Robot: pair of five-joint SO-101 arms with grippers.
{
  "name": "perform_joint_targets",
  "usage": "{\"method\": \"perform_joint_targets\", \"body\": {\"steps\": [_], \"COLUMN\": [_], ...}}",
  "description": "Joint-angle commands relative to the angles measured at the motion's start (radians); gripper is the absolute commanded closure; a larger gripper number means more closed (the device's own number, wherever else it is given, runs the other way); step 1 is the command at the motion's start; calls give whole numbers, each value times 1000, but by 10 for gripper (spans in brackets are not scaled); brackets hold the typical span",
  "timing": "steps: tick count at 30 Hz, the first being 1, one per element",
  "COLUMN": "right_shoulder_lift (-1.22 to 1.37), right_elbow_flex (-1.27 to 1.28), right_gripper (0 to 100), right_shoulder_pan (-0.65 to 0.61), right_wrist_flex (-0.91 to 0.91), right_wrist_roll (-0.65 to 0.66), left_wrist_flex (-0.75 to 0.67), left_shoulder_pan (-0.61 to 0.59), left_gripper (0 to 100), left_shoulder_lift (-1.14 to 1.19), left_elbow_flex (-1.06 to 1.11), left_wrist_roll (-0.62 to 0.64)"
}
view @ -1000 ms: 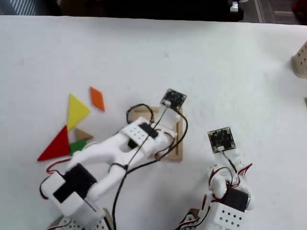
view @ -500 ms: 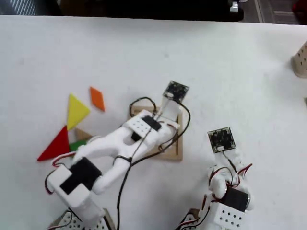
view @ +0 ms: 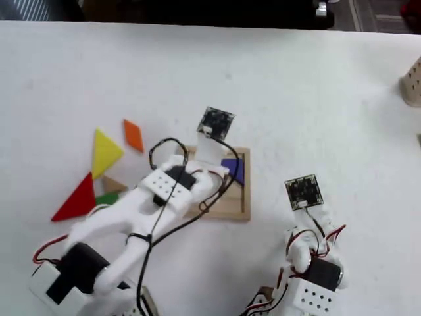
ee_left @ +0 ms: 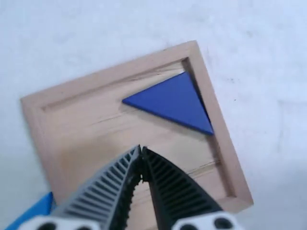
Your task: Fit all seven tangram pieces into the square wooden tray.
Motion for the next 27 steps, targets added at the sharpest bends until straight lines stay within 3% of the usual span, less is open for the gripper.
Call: {"method": "perform_joint_targets", "body": {"steps": [1,5,8,12,27], "right_shoulder_lift": [-2,-2,-2,-2,-2], "right_elbow_flex": [2,2,2,2,2], "right_gripper": [981,981,981,981,981], "right_shoulder_pan": [7,7,7,7,5], "right_wrist_flex": [7,7,7,7,7], "right_wrist_roll": [9,9,9,9,9], "left_wrist_flex": [-74,-77,-26,55,78], "left_shoulder_pan": [44,38,36,19,12], "left_gripper": [976,976,976,976,976], "left_shoulder_lift": [-44,82,223,355,455], "left_elbow_flex": [-8,-74,-204,-348,-485], "left_wrist_roll": [14,35,118,126,126]}}
